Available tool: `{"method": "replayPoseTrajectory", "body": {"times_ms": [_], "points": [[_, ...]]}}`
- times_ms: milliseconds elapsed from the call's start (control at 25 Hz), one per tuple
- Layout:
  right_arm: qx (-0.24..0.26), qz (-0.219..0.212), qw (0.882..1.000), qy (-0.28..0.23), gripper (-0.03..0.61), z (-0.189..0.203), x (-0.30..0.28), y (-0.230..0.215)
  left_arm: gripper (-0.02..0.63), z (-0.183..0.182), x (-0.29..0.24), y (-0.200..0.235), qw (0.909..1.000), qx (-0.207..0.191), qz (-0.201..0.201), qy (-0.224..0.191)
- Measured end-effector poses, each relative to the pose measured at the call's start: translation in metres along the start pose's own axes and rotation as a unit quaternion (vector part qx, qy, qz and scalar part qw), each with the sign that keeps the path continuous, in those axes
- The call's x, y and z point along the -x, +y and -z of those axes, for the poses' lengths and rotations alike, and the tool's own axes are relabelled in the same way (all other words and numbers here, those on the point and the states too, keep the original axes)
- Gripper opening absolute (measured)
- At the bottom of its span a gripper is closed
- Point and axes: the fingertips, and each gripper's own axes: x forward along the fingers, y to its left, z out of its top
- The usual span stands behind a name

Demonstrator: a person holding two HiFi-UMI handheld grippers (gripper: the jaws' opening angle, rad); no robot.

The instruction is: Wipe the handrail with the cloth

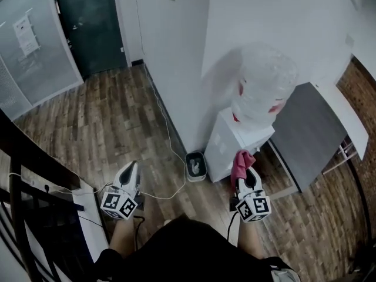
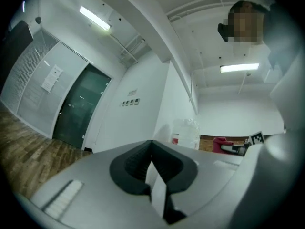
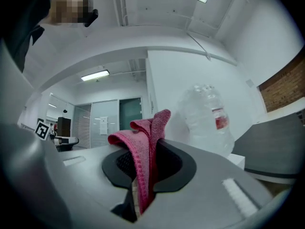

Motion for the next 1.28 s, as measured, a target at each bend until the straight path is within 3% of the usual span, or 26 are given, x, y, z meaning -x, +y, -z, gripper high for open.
{"method": "replayPoseTrajectory", "body": {"times_ms": [320,680,1040,1280], "points": [[-0.008,-0.107,0.994,0.018,0.051,0.019,-0.076,0.089,0.000,-0.017,0.072,0.071,0.9956,-0.019,-0.090,-0.021],[-0.028,-0.209,0.977,0.040,0.051,0.040,-0.137,0.157,0.000,-0.024,0.136,0.112,0.9808,-0.017,-0.191,-0.035],[-0.040,-0.294,0.953,0.065,0.051,0.053,-0.205,0.179,0.000,-0.036,0.146,0.127,0.9543,-0.022,-0.291,-0.064],[-0.044,-0.363,0.928,0.069,0.051,0.056,-0.252,0.195,0.000,-0.045,0.135,0.126,0.9322,-0.046,-0.348,-0.086]]}}
